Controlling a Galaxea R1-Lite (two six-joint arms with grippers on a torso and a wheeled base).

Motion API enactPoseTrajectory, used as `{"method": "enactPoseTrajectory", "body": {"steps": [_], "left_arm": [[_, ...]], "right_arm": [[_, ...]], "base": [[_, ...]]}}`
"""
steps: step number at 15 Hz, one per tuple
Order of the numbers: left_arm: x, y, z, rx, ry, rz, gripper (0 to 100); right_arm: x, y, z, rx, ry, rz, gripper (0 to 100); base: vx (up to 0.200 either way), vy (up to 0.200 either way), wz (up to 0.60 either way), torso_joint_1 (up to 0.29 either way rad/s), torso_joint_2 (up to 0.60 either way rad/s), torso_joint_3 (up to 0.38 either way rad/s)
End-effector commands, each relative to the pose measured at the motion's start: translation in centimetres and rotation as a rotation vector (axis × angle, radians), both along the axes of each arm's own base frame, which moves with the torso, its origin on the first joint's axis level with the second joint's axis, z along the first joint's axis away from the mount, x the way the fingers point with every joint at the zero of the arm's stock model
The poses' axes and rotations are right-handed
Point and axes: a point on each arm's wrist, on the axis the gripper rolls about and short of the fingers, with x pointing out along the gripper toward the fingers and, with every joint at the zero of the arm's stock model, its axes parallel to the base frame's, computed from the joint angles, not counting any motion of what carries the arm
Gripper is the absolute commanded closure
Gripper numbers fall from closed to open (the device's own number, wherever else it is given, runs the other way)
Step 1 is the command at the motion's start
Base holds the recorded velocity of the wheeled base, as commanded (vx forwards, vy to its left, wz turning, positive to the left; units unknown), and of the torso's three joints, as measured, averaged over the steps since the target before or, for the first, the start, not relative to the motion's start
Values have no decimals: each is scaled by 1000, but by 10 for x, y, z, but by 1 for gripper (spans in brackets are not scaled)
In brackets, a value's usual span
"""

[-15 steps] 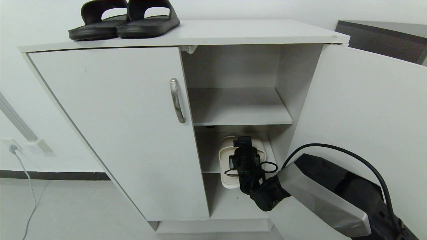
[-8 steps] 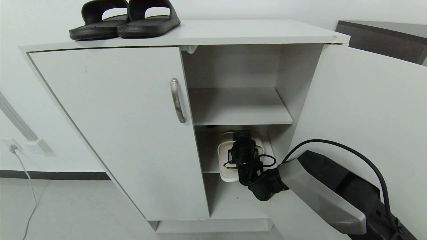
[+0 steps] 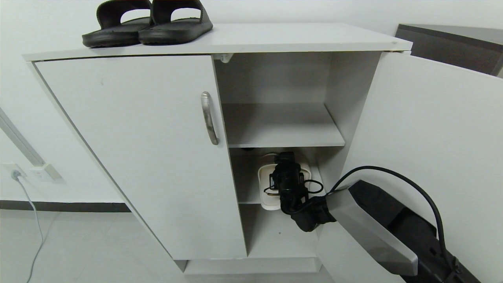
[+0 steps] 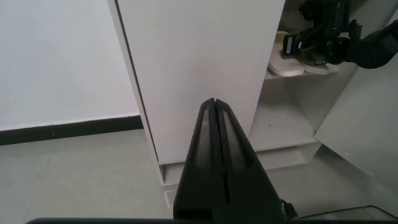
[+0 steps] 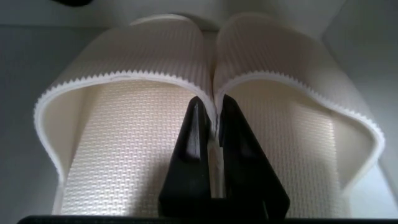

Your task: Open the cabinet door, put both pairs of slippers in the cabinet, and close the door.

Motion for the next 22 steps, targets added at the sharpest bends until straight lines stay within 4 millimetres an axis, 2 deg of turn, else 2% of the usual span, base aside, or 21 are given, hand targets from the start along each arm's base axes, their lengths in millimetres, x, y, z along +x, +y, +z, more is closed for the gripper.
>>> {"method": "enactPoseTrajectory", "body": {"steps": [1, 3, 4, 7, 9, 12, 14, 15, 18, 20, 22], "left_arm": [[0, 0, 0, 0, 1, 0, 100], [0, 0, 0, 0, 1, 1, 100], [0, 0, 0, 0, 1, 0, 100], [0, 0, 0, 0, 1, 0, 100], [0, 0, 0, 0, 1, 0, 100], [0, 0, 0, 0, 1, 0, 100], [0, 0, 0, 0, 1, 0, 100], [0, 0, 0, 0, 1, 1, 100], [0, 0, 0, 0, 1, 0, 100], [0, 0, 0, 0, 1, 1, 100], [0, 0, 0, 0, 1, 0, 100]], "right_arm": [[0, 0, -2, -4, 5, -1, 100], [1, 0, -2, -12, 16, -1, 100], [1, 1, -1, -13, 17, -1, 0], [-4, 1, -3, -36, 48, -2, 0], [-14, 1, 7, -39, 56, 8, 0], [-43, -5, 24, -34, 36, -13, 0], [-67, -10, 29, -32, 31, 9, 0], [-89, -15, 34, -32, 30, 33, 0], [-131, -25, 50, -24, 25, 83, 0], [-167, -33, 61, -2, 38, 130, 0], [-196, -35, 57, 4, 80, 177, 0]], "base": [[0, 0, 0, 0, 0, 0], [0, 0, 0, 0, 0, 0], [0, 0, 0, 0, 0, 0], [0, 0, 0, 0, 0, 0], [0, 0, 0, 0, 0, 0], [0, 0, 0, 0, 0, 0], [0, 0, 0, 0, 0, 0], [0, 0, 0, 0, 0, 0], [0, 0, 0, 0, 0, 0], [0, 0, 0, 0, 0, 0], [0, 0, 0, 0, 0, 0]]}}
